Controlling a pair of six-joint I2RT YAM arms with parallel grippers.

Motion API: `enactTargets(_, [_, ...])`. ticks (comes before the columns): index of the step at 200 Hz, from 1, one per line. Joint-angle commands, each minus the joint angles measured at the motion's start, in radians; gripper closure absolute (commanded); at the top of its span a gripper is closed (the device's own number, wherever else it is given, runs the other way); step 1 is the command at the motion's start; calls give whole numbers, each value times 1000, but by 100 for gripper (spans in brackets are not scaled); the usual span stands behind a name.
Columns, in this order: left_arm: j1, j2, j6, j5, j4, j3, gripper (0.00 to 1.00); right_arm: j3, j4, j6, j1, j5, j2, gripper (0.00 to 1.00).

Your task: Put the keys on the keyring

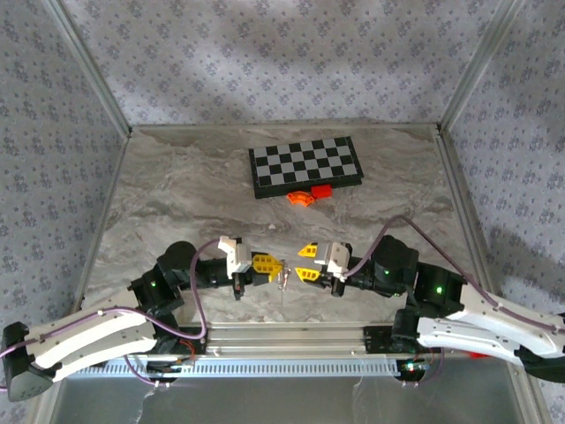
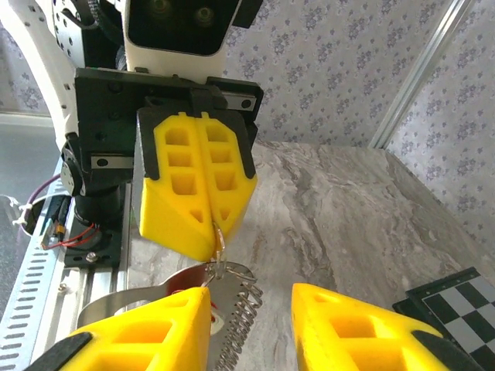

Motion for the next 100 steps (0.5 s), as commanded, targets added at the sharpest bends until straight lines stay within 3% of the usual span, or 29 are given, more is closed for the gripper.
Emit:
enactTargets(1, [-14,-11,-4,19,58,11,100,38,20,34,-31,-87,19,67])
enactTargets(100, [-16,-8,4,22,49,20,100,22,45,42,-72,-202,64,68])
